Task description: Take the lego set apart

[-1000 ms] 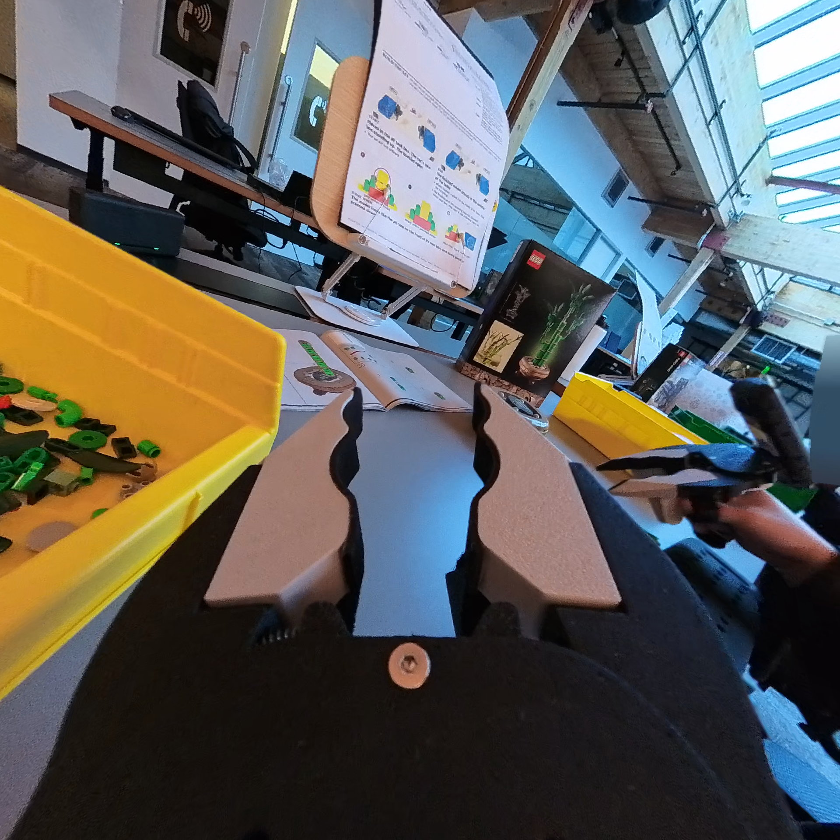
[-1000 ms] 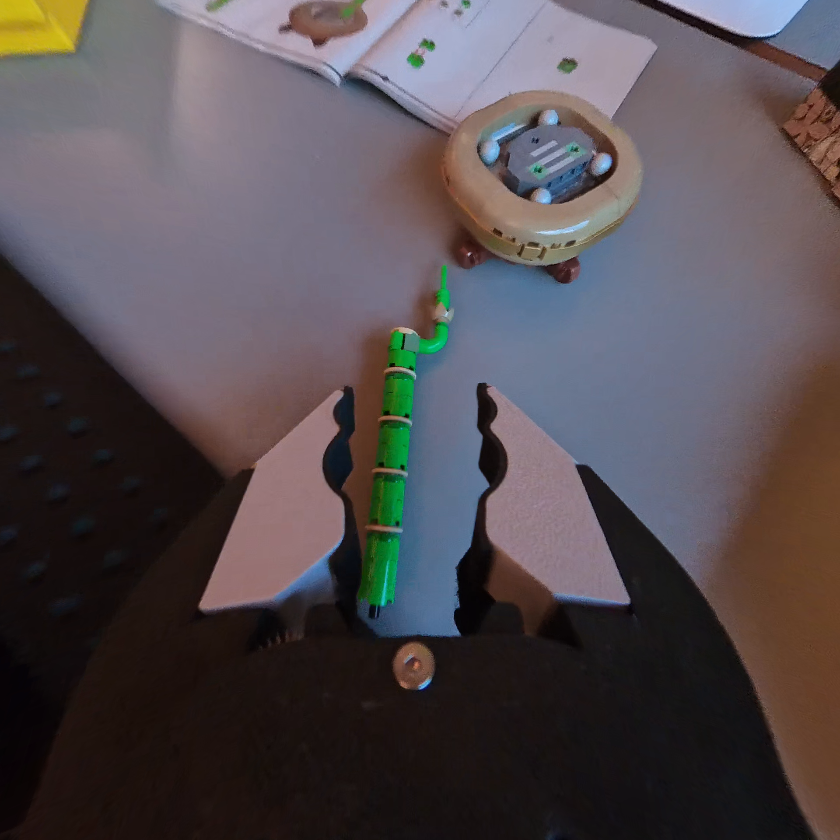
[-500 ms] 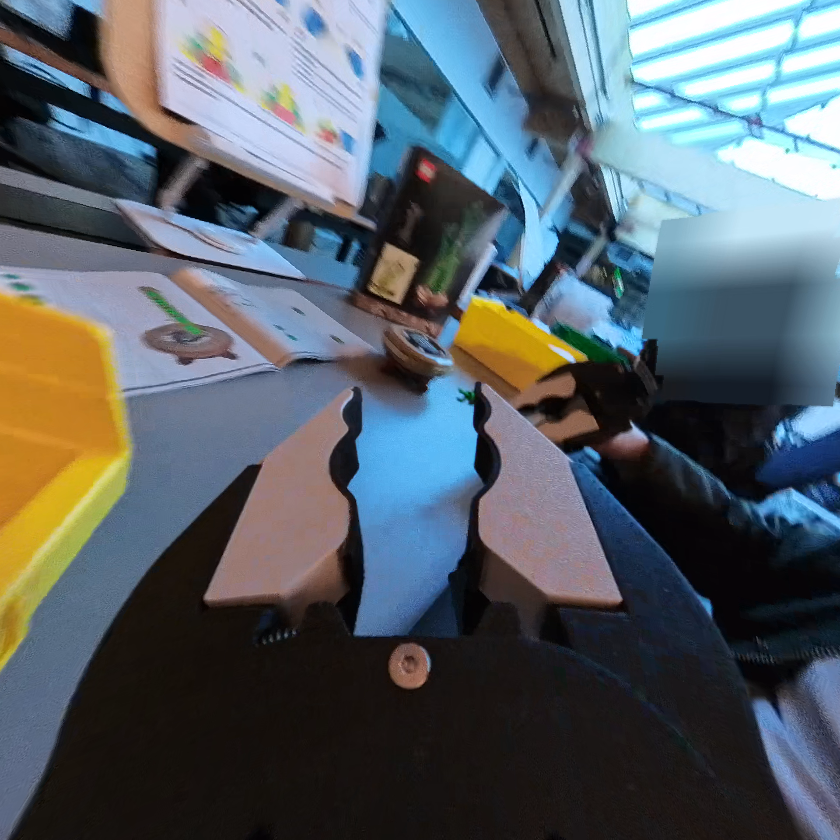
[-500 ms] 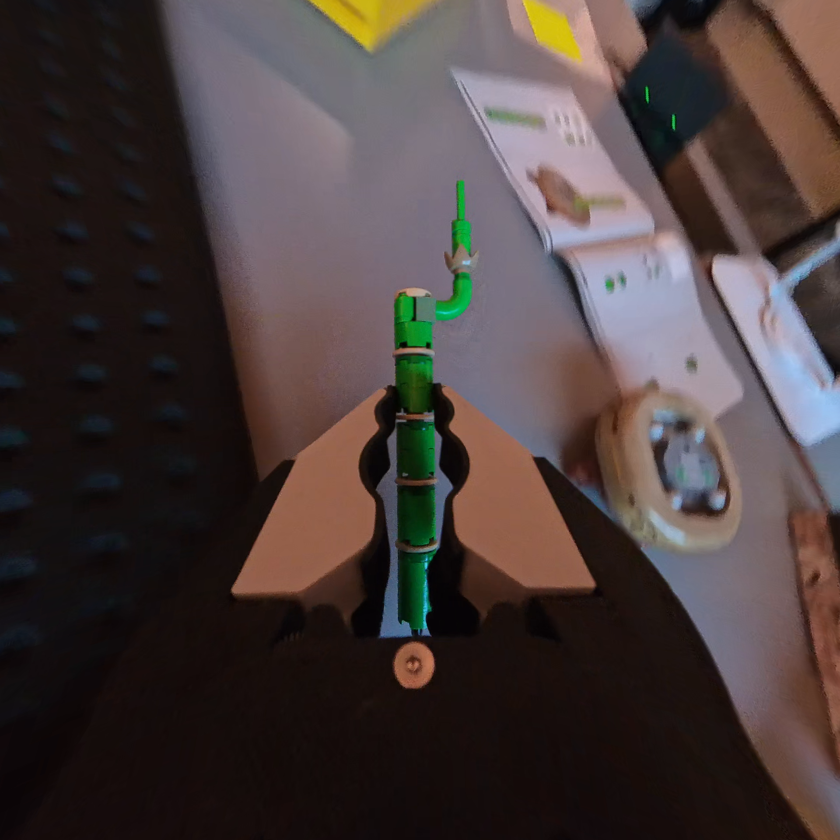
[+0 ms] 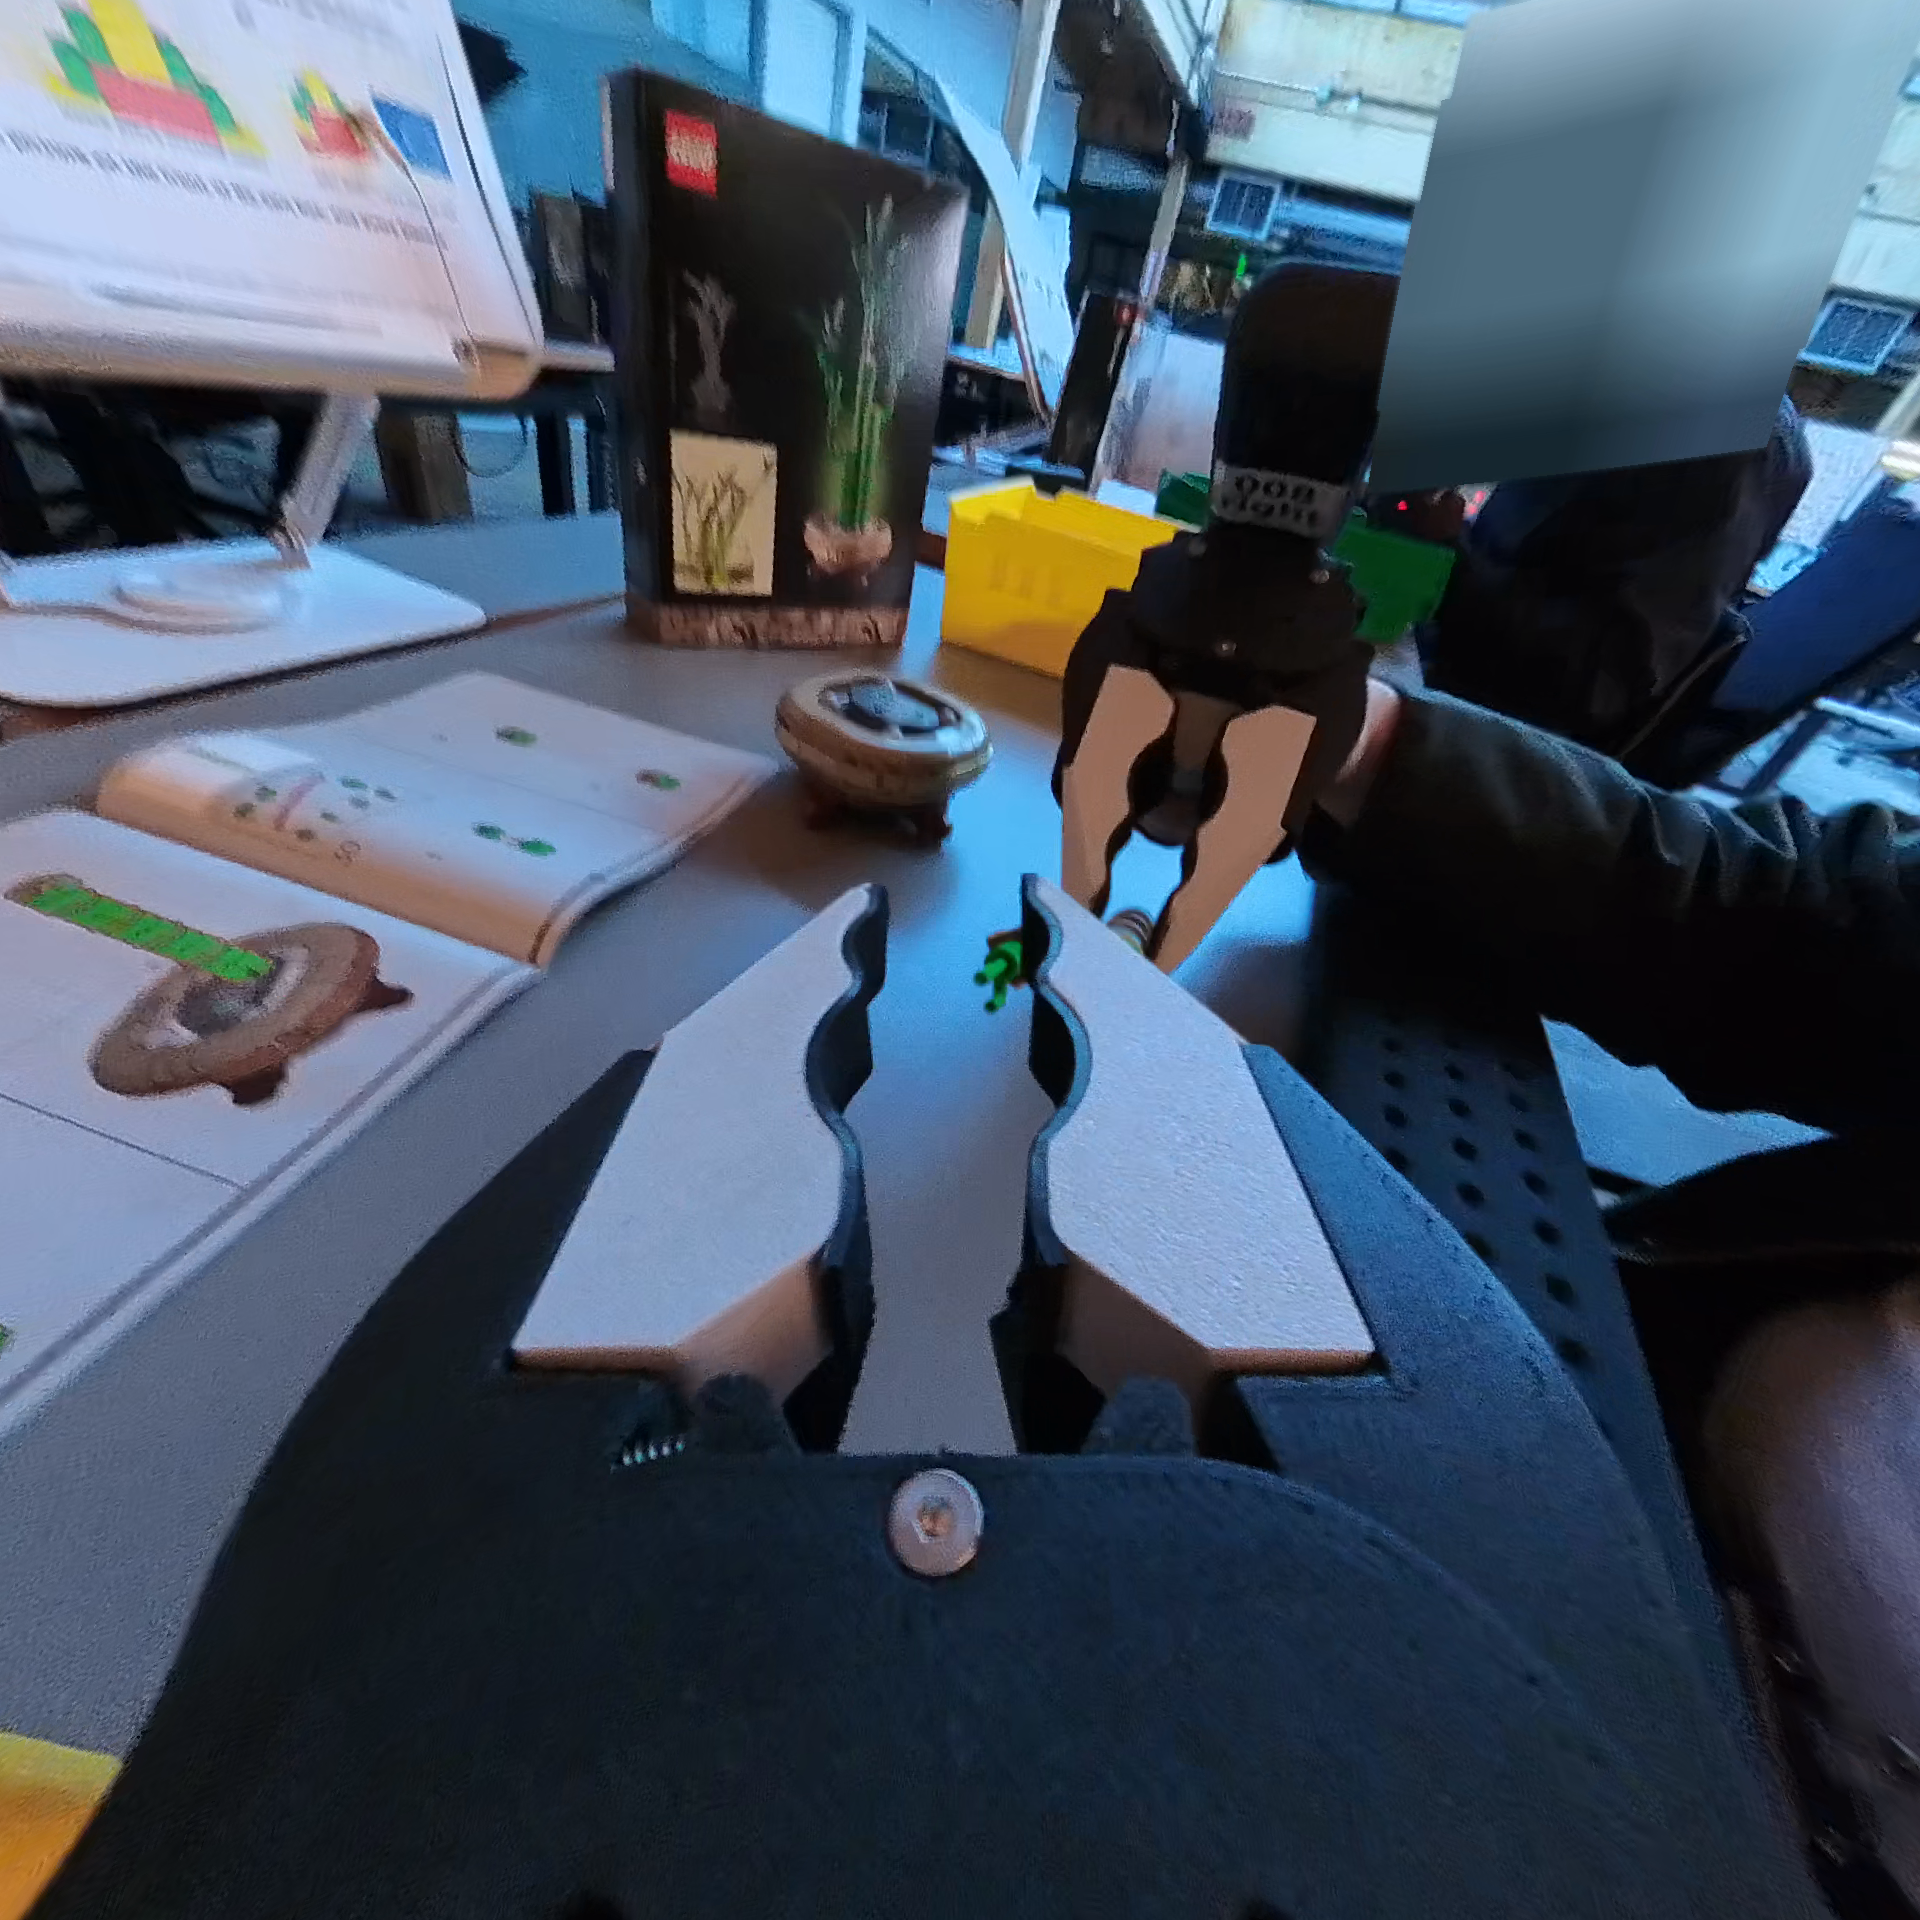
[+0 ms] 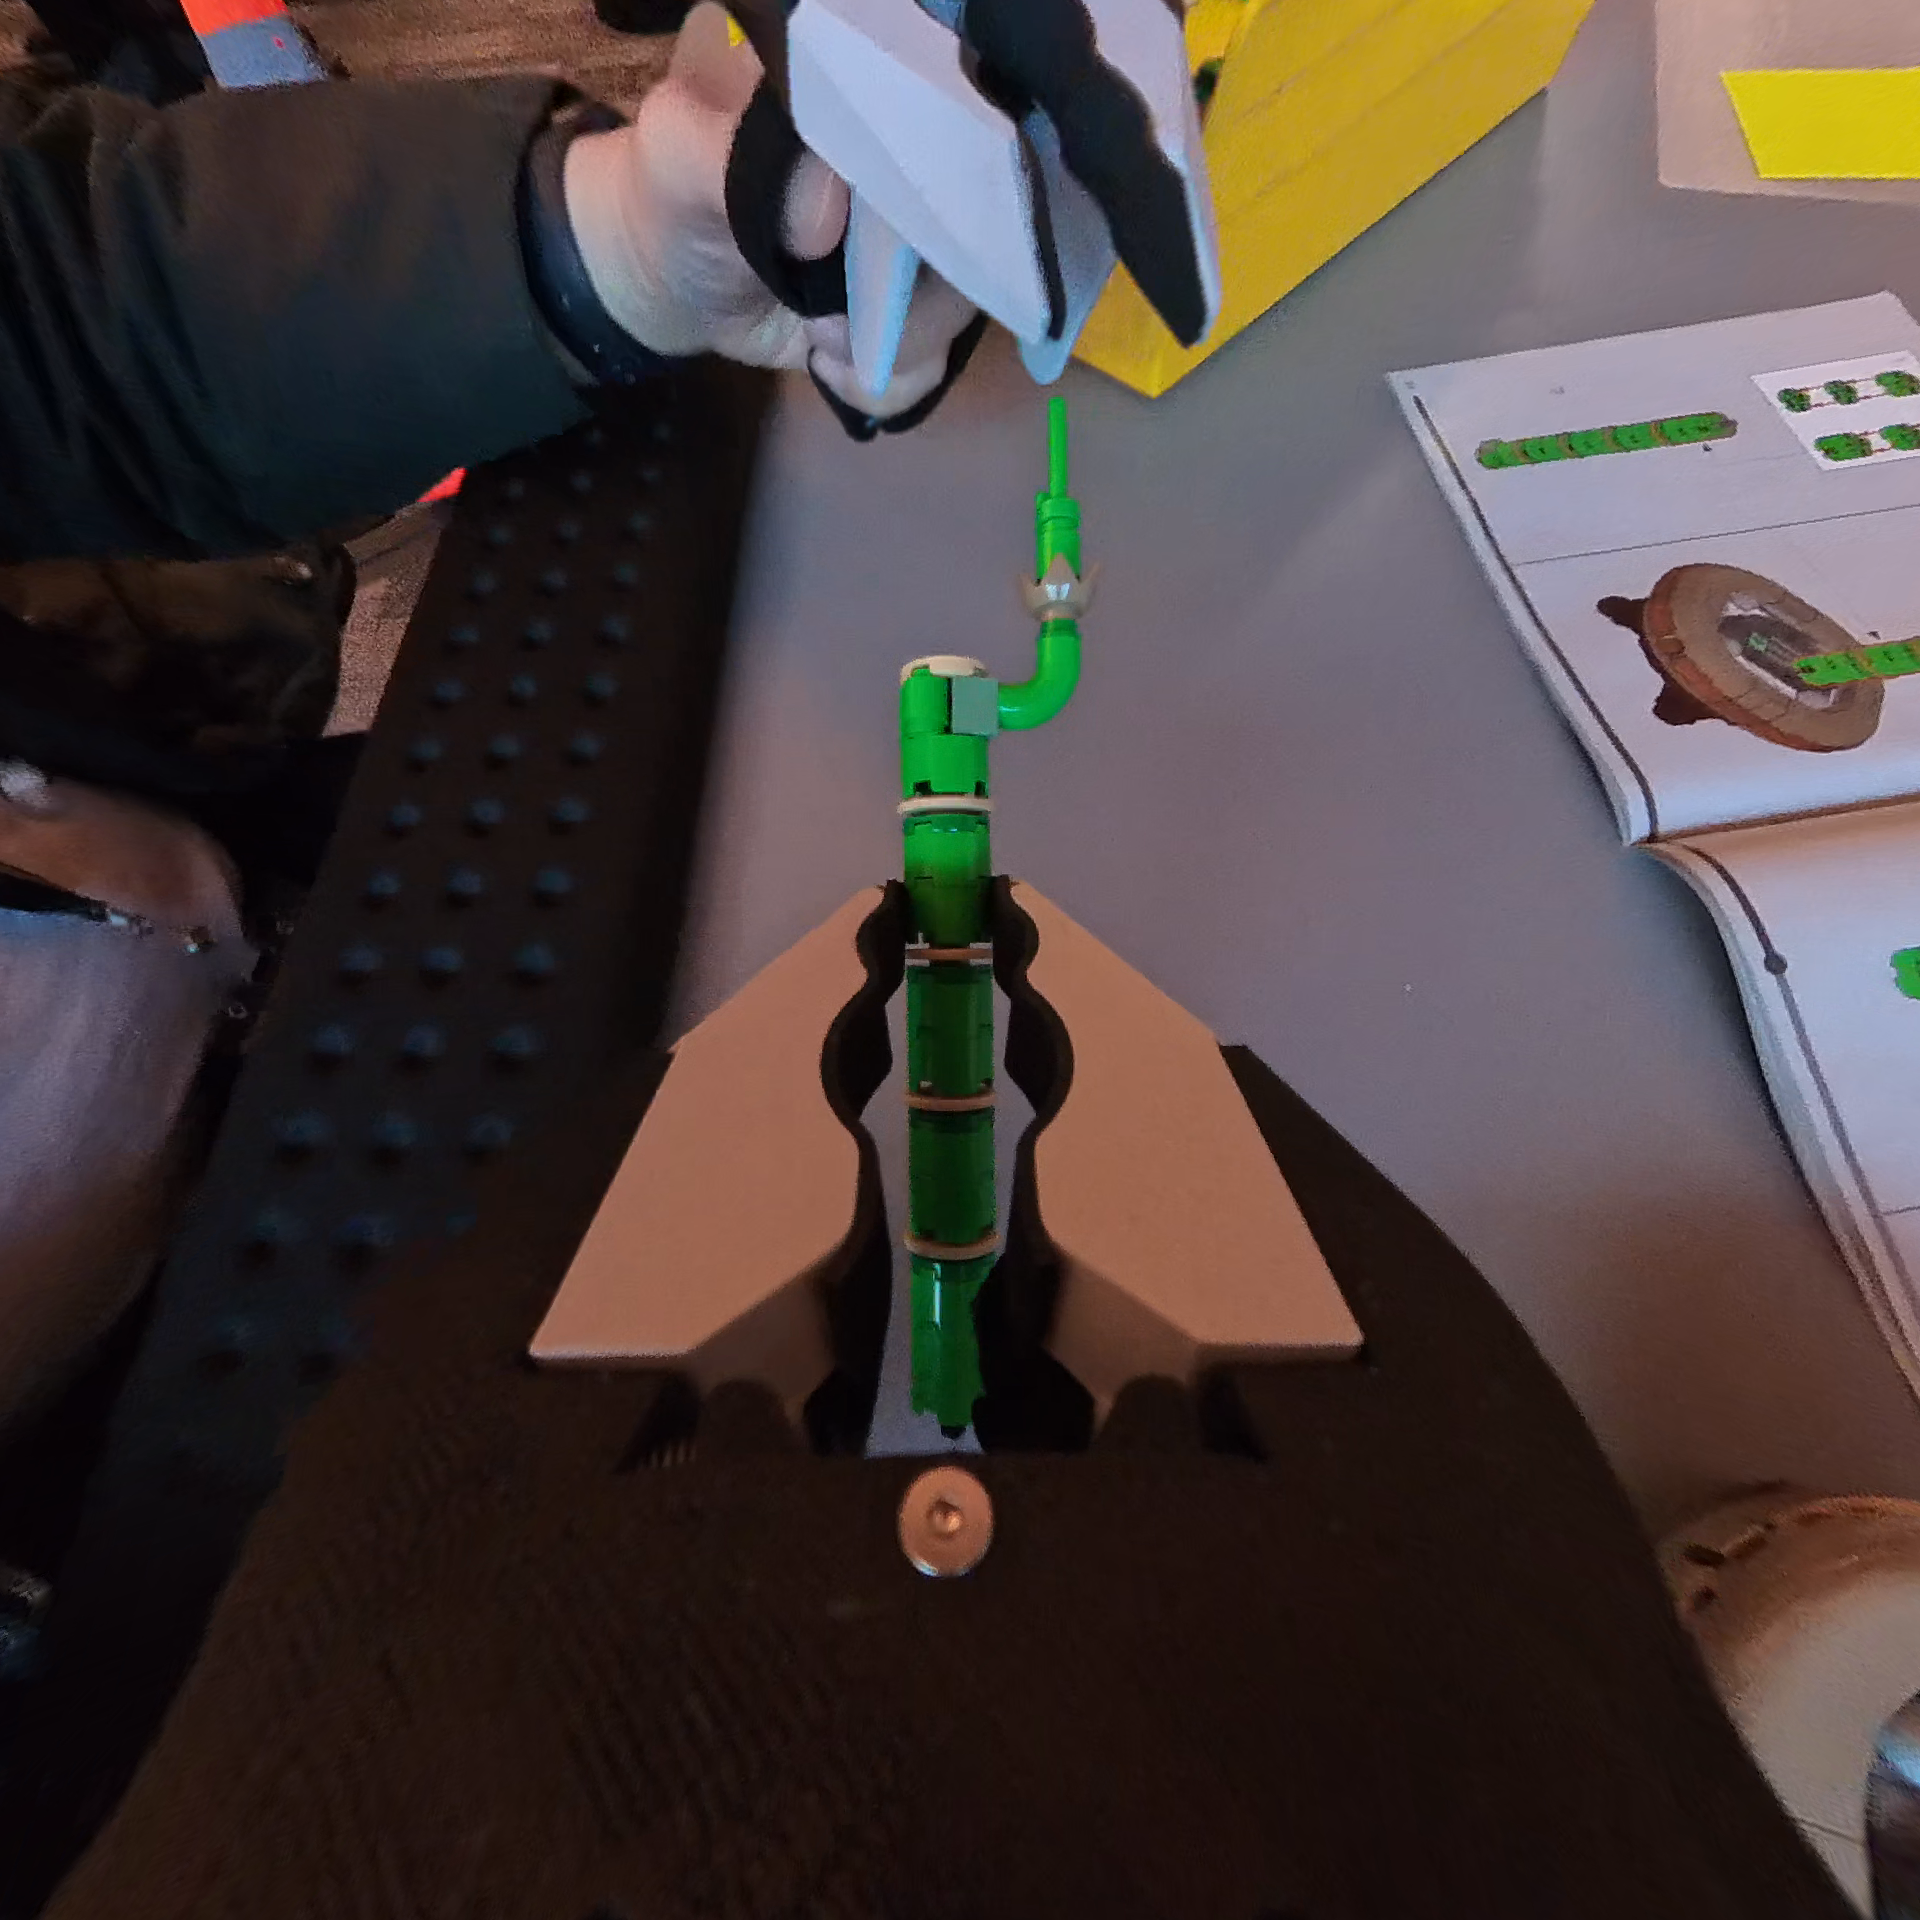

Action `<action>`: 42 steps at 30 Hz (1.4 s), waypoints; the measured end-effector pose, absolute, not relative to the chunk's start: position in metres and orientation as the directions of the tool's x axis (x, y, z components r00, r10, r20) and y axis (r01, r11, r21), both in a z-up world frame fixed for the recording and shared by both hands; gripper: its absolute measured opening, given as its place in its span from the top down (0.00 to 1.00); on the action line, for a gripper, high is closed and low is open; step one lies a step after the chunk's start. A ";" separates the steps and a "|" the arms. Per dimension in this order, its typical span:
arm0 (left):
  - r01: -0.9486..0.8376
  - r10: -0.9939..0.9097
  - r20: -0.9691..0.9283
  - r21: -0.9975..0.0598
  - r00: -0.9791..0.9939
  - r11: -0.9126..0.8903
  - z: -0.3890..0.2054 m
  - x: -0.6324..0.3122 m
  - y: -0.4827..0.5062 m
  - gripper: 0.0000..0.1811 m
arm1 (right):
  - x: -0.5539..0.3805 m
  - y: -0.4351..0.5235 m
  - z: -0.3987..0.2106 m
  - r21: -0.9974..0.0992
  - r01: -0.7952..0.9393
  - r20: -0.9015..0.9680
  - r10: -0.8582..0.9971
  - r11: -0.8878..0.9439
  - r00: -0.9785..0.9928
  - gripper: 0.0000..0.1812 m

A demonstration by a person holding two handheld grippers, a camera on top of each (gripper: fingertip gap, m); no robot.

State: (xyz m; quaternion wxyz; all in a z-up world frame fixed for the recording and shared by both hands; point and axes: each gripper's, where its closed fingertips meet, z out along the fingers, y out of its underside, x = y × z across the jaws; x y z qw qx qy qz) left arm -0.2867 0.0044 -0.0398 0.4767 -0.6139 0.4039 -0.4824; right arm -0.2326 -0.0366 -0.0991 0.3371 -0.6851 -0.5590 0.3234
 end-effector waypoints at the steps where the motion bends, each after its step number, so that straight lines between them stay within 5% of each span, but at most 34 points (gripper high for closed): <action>1: -0.091 -0.956 0.226 -0.965 0.185 -0.246 -0.047 -0.285 -0.002 0.83 | -0.230 -0.038 -0.105 -0.825 0.549 -0.060 0.986 -0.136 0.155 0.92; 7: -0.289 -0.969 0.200 -0.928 0.146 -0.235 -0.087 -0.273 -0.016 0.79 | -0.225 -0.042 -0.116 -0.827 0.547 -0.067 0.988 -0.132 0.137 0.92; 24: -0.377 -0.984 0.166 -0.909 0.063 -0.177 -0.100 -0.271 -0.034 0.97 | -0.233 -0.051 -0.126 -0.812 0.577 -0.055 0.995 -0.091 0.081 0.92; 28: -0.375 -0.989 0.134 -0.915 0.057 -0.146 -0.098 -0.270 -0.035 0.97 | -0.246 -0.053 -0.097 -0.883 0.405 -0.230 0.971 -0.239 0.071 0.81; 31: -0.384 -0.994 0.101 -0.917 0.047 -0.111 -0.098 -0.268 -0.038 0.97 | -0.256 -0.034 -0.079 -0.893 0.248 -0.353 0.927 -0.374 0.127 0.82; 42: -0.378 -0.999 0.049 -0.925 0.013 -0.050 -0.095 -0.264 -0.045 0.97 | -0.269 -0.040 -0.106 -0.828 0.408 -0.361 0.923 -0.384 0.135 0.96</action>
